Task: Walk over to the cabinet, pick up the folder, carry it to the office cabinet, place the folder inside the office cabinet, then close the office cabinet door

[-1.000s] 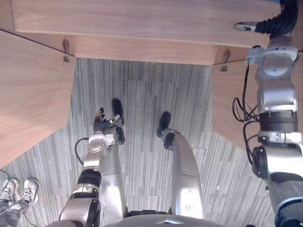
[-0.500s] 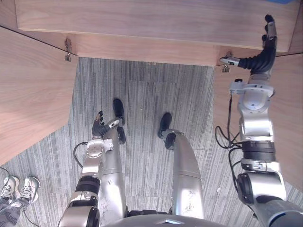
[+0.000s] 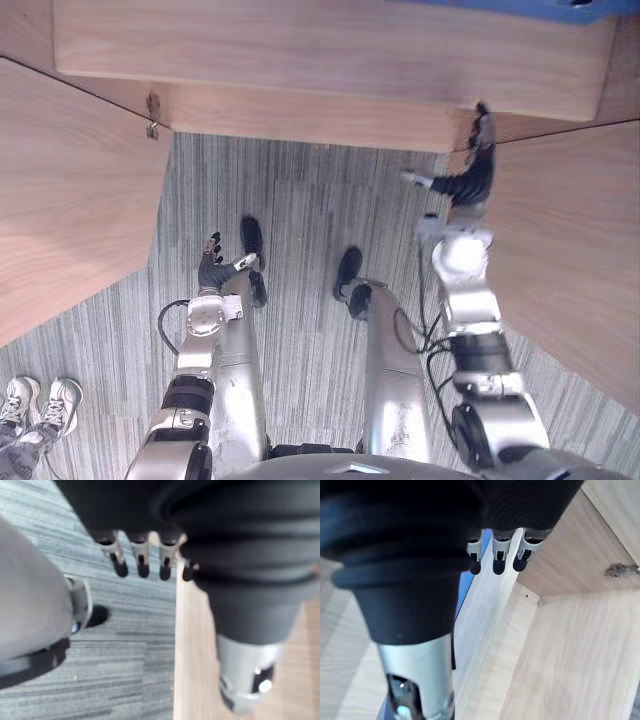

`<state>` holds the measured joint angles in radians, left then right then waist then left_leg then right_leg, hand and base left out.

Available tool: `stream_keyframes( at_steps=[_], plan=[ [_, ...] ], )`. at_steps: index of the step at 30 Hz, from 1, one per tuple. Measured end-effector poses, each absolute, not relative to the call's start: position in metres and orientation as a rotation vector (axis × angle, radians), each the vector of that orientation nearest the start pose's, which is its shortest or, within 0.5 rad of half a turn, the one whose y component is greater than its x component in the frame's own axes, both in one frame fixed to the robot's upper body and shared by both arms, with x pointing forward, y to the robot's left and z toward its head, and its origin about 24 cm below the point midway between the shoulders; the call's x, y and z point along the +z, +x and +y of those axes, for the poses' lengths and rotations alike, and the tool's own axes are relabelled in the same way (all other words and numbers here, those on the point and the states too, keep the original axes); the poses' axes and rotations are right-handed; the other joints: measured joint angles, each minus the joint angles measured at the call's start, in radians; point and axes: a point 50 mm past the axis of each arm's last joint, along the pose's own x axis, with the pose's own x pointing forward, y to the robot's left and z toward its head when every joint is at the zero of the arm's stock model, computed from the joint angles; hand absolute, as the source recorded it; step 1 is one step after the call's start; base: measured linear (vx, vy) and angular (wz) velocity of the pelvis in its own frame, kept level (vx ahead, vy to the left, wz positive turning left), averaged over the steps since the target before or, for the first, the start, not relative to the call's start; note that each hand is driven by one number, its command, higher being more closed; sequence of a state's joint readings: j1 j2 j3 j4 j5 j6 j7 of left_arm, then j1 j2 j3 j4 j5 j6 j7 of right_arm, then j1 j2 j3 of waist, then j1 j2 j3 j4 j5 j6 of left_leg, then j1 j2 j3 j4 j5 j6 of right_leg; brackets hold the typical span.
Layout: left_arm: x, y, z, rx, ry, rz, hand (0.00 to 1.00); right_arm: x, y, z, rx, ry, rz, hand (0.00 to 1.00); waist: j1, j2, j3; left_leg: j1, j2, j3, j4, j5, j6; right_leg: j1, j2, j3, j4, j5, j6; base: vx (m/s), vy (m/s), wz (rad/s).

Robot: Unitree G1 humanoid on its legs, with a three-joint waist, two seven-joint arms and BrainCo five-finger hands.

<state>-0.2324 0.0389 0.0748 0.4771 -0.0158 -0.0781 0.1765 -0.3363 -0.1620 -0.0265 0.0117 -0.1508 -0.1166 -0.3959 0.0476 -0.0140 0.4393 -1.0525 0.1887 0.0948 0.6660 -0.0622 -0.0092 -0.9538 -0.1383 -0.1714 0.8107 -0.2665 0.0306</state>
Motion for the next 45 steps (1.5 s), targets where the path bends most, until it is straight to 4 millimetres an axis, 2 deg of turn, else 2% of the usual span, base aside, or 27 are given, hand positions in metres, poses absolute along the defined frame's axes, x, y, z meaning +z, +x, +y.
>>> stream_keyframes(
  at_steps=[1, 2, 3, 6, 7, 12, 13, 15, 16, 18, 21, 25, 29, 36, 45],
  plan=[
    [-0.002, 0.287, 0.169, 0.199, 0.024, 0.177, 0.0, 0.141, 0.297, -0.173, -0.338, -0.211, -0.479, 0.0, -0.002, 0.0, 0.0, 0.016, 0.0, 0.001, 0.0, -0.005, 0.0, 0.017, 0.0, 0.0, -0.004, -0.005, 0.001, 0.0, 0.0, 0.0],
    [-0.006, 0.283, 0.167, 0.193, 0.028, 0.192, 0.0, 0.126, 0.291, -0.167, -0.307, -0.204, -0.433, 0.0, -0.007, -0.006, -0.004, 0.052, 0.001, 0.009, -0.006, -0.011, -0.002, 0.053, 0.001, 0.0, -0.015, -0.008, 0.006, 0.05, -0.033, -0.02],
    [-0.011, 0.278, 0.167, 0.184, 0.039, 0.211, 0.0, 0.11, 0.284, -0.161, -0.28, -0.196, -0.38, 0.0, -0.011, -0.022, -0.014, 0.093, 0.001, 0.017, -0.022, -0.013, -0.003, 0.088, 0.001, 0.005, -0.032, -0.005, 0.004, 0.06, -0.035, -0.05],
    [-0.022, 0.268, 0.165, 0.169, 0.051, 0.253, 0.0, 0.081, 0.268, -0.153, -0.225, -0.193, -0.277, 0.0, -0.019, -0.043, -0.028, 0.184, 0.001, 0.028, -0.062, -0.015, -0.009, 0.182, 0.006, 0.002, -0.089, 0.001, 0.009, 0.11, -0.032, -0.04],
    [-0.03, 0.261, 0.163, 0.156, 0.063, 0.281, 0.0, 0.065, 0.257, -0.149, -0.195, -0.206, -0.217, 0.0, -0.021, -0.058, -0.046, 0.243, 0.001, 0.042, -0.094, -0.013, -0.007, 0.239, 0.011, 0.002, -0.13, 0.01, 0.013, 0.12, -0.017, -0.08],
    [-0.056, 0.239, 0.156, 0.096, 0.128, 0.391, 0.0, 0.023, 0.228, -0.144, -0.119, -0.311, -0.058, 0.0, -0.032, -0.075, -0.12, 0.445, -0.007, 0.076, -0.202, -0.012, -0.006, 0.447, 0.024, 0.008, -0.294, 0.045, 0.03, 0.17, 0.015, -0.09],
    [-0.06, 0.235, 0.156, 0.089, 0.142, 0.407, 0.0, 0.016, 0.225, -0.144, -0.112, -0.325, -0.028, 0.0, -0.035, -0.076, -0.132, 0.47, -0.009, 0.081, -0.218, -0.012, -0.006, 0.473, 0.024, 0.009, -0.314, 0.048, 0.032, 0.18, 0.016, -0.09],
    [-0.076, 0.222, 0.161, 0.076, 0.191, 0.481, 0.0, -0.015, 0.216, -0.145, -0.084, -0.359, 0.11, 0.0, -0.045, -0.078, -0.181, 0.555, -0.023, 0.096, -0.279, -0.005, -0.015, 0.554, 0.025, 0.02, -0.387, 0.066, 0.04, 0.15, 0.014, -0.1],
    [-0.081, 0.219, 0.161, 0.071, 0.2, 0.503, 0.0, -0.024, 0.213, -0.147, -0.083, -0.369, 0.15, 0.0, -0.05, -0.075, -0.191, 0.573, -0.025, 0.099, -0.295, -0.002, -0.016, 0.573, 0.026, 0.02, -0.41, 0.074, 0.043, 0.13, 0.019, -0.1],
    [-0.093, 0.209, 0.166, 0.064, 0.231, 0.57, 0.0, -0.054, 0.202, -0.155, -0.083, -0.399, 0.295, 0.0, -0.063, -0.06, -0.224, 0.632, -0.037, 0.106, -0.365, 0.02, -0.017, 0.64, 0.035, 0.022, -0.503, 0.117, 0.048, 0.12, 0.026, -0.09],
    [-0.103, 0.199, 0.174, 0.067, 0.254, 0.628, 0.0, -0.082, 0.188, -0.169, -0.099, -0.393, 0.457, 0.0, -0.075, -0.053, -0.239, 0.745, -0.056, 0.131, -0.482, 0.065, -0.018, 0.745, 0.039, 0.032, -0.627, 0.172, 0.056, 0.07, 0.023, -0.14],
    [-0.115, 0.182, 0.179, 0.069, 0.27, 0.701, 0.0, -0.104, 0.169, -0.182, -0.154, -0.348, 0.601, 0.0, -0.087, -0.037, -0.293, 0.863, -0.079, 0.16, -0.627, 0.125, -0.021, 0.822, 0.04, 0.052, -0.717, 0.219, 0.057, 0.01, 0.015, -0.16],
    [-0.128, 0.164, 0.18, 0.064, 0.272, 0.783, 0.0, -0.122, 0.149, -0.191, -0.216, -0.291, 0.729, 0.0, -0.106, -0.015, -0.332, 0.956, -0.099, 0.162, -0.747, 0.176, -0.022, 0.872, 0.041, 0.057, -0.759, 0.238, 0.062, -0.05, 0.04, -0.07],
    [-0.147, 0.132, 0.183, 0.072, 0.269, 0.934, 0.0, -0.139, 0.125, -0.2, -0.302, -0.209, 0.879, 0.0, -0.106, -0.016, -0.361, 1.003, -0.115, 0.182, -0.753, 0.164, -0.023, 0.912, 0.036, 0.106, -0.802, 0.253, 0.065, -0.06, 0.041, -0.14],
    [-0.156, 0.112, 0.182, 0.08, 0.254, 1.019, 0.0, -0.147, 0.11, -0.209, -0.423, -0.095, 0.963, 0.0, -0.105, -0.016, -0.39, 1.043, -0.128, 0.208, -0.753, 0.144, -0.015, 0.935, 0.031, 0.159, -0.807, 0.257, 0.06, 0.01, 0.016, -0.12]
  ],
)
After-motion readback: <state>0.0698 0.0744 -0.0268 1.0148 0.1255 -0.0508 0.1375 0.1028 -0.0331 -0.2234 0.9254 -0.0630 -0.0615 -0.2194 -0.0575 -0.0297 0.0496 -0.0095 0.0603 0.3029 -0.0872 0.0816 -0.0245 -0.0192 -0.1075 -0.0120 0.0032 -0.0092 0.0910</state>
